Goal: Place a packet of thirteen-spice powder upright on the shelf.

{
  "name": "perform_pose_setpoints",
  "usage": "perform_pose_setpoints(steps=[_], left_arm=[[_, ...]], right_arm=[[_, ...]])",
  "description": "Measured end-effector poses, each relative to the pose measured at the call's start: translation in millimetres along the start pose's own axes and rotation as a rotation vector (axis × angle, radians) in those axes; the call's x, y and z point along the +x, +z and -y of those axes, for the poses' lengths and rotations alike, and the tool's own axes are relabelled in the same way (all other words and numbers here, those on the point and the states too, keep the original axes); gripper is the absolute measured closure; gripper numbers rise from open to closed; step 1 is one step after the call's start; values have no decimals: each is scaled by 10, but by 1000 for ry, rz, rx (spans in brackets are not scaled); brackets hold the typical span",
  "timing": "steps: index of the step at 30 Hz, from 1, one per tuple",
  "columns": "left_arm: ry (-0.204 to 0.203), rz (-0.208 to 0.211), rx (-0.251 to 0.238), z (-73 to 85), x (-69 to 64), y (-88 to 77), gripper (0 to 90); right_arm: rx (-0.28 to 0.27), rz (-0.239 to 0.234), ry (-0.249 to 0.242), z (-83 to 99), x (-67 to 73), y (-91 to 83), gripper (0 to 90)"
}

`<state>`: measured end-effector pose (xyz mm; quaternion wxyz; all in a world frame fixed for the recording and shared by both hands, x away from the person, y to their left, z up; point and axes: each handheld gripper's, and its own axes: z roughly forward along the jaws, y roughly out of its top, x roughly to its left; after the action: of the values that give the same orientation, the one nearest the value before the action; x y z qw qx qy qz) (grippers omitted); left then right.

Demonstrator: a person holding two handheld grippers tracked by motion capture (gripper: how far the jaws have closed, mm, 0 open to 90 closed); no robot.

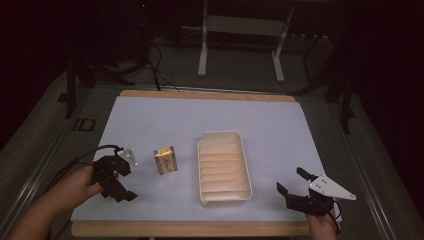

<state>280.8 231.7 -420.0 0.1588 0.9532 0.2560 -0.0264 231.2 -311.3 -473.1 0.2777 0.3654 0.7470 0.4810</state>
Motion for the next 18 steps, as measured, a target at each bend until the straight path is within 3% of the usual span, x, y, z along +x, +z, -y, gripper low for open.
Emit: perform_pose_setpoints(steps=[5, 7, 11, 15, 18], left_arm=[[-8, -14, 75, -81, 17, 17, 142], [-16, 0, 96, -117, 36, 30, 141], [-11, -15, 111, -180, 75, 30, 114], [14, -11, 112, -258, 98, -11, 15], [19, -7, 109, -328, 127, -53, 16]], right_arm=[[1, 1, -1, 0, 1, 1, 137], [0, 0, -2, 0, 1, 2, 137], [1, 1, -2, 1, 1, 0, 137], [5, -1, -3, 3, 2, 5, 137], [5, -1, -4, 2, 6, 6, 137]])
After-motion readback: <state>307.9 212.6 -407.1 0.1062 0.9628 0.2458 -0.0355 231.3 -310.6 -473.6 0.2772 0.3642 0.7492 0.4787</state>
